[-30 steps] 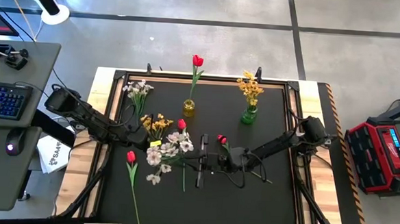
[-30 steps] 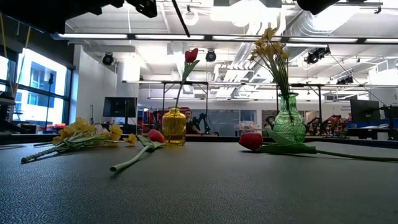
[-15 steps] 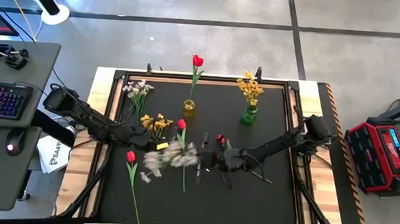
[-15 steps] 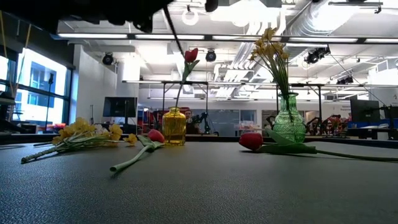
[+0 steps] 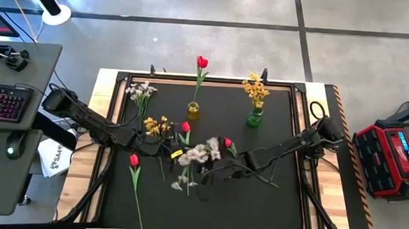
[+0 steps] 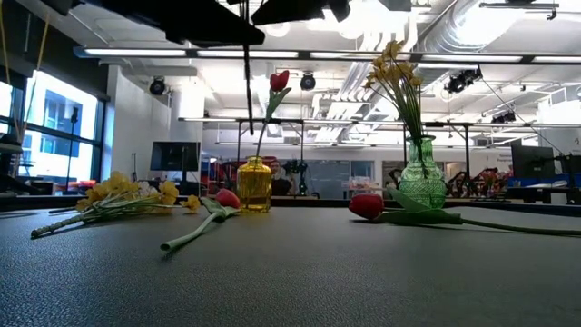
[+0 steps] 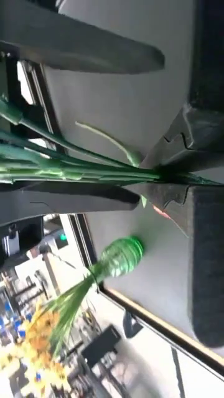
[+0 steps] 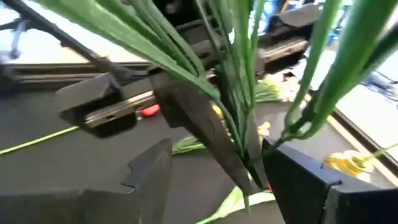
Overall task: Sort flowers into vase by color
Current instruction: Put the white flowers into the green vase
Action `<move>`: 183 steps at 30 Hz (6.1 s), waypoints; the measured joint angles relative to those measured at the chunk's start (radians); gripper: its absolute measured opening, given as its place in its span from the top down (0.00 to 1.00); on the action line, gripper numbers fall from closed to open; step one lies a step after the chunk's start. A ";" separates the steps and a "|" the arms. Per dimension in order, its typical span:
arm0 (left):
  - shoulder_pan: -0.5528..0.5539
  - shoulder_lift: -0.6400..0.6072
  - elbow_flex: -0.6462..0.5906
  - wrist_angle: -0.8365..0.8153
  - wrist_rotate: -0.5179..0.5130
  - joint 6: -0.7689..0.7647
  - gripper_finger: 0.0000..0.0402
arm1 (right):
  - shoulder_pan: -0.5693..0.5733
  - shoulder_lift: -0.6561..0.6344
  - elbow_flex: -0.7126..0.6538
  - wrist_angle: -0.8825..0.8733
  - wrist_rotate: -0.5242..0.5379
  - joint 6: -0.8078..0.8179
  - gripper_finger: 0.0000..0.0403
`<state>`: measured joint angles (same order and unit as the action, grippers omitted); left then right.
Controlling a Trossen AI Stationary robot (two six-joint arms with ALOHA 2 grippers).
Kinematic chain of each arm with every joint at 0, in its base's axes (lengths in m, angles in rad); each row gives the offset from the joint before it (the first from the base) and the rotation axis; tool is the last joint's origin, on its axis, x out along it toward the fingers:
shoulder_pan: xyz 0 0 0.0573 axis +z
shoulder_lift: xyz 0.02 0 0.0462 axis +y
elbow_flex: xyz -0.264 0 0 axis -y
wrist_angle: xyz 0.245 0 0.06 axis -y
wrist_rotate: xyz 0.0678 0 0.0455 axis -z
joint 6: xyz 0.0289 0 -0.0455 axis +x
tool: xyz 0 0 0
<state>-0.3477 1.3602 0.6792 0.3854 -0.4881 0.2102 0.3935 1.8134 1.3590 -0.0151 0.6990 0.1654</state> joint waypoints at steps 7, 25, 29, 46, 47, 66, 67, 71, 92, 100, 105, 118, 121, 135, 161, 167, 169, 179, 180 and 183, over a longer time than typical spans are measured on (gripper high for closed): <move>-0.001 0.000 0.000 0.002 0.000 -0.025 1.00 | -0.001 0.014 0.001 0.123 0.031 -0.033 0.53; 0.010 -0.001 0.000 -0.062 0.007 -0.093 0.83 | -0.007 0.004 0.001 0.112 0.088 0.019 0.98; 0.041 -0.001 0.000 -0.158 0.008 -0.146 0.70 | 0.022 -0.043 0.001 0.010 0.115 0.082 0.99; 0.079 0.000 -0.116 -0.120 -0.014 -0.227 0.60 | 0.091 -0.366 0.001 -1.289 0.548 1.075 1.00; 0.079 0.000 -0.125 -0.089 -0.014 -0.226 0.60 | 0.084 -0.375 0.001 -1.360 0.594 1.162 1.00; 0.077 0.000 -0.141 -0.020 0.043 -0.217 0.60 | -0.165 -0.504 -0.193 -1.359 0.583 1.299 1.00; 0.077 0.000 -0.141 -0.020 0.044 -0.217 0.60 | -0.165 -0.509 -0.202 -1.335 0.583 1.288 1.00; 0.077 0.000 -0.141 -0.011 0.044 -0.217 0.60 | -0.165 -0.519 -0.212 -1.290 0.583 1.238 1.00; 0.077 0.000 -0.141 0.010 0.071 -0.217 0.60 | -0.277 -0.486 -0.212 -1.126 0.569 1.108 1.00; 0.072 0.000 -0.141 0.009 0.079 -0.225 0.60 | -0.290 -0.483 -0.212 -1.128 0.521 1.106 1.00; 0.072 0.000 -0.141 0.009 0.079 -0.225 0.60 | -0.290 -0.483 -0.212 -1.128 0.511 1.109 1.00; 0.072 0.000 -0.141 0.008 0.087 -0.226 0.60 | -0.351 -0.480 -0.361 -0.973 0.438 1.105 1.00; 0.072 0.000 -0.141 0.008 0.087 -0.233 0.60 | -0.371 -0.480 -0.387 -0.918 0.402 1.060 1.00; 0.072 0.000 -0.141 0.024 0.086 -0.240 0.60 | -0.401 -0.479 -0.385 -0.804 0.264 0.899 1.00; 0.072 0.000 -0.141 0.024 0.115 -0.260 0.60 | -0.533 -0.477 -0.348 -0.826 -0.008 0.795 0.88; 0.071 0.000 -0.141 0.024 0.116 -0.264 0.60 | -0.533 -0.477 -0.348 -0.858 -0.023 0.794 0.72; 0.070 0.000 -0.141 0.025 0.116 -0.270 0.60 | -0.533 -0.479 -0.348 -0.867 -0.029 0.781 0.68; 0.070 0.000 -0.140 0.033 0.116 -0.270 0.60 | -0.532 -0.525 -0.267 -0.912 -0.109 0.768 0.59; 0.070 0.000 -0.140 0.033 0.116 -0.271 0.60 | -0.531 -0.526 -0.255 -0.923 -0.117 0.768 0.59; 0.070 0.000 -0.140 0.032 0.116 -0.271 0.60 | -0.522 -0.526 -0.223 -0.948 -0.124 0.768 0.59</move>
<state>-0.2779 1.3602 0.5388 0.4175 -0.3721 -0.0605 -0.1287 1.2873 1.1360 -0.9627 0.5747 0.9329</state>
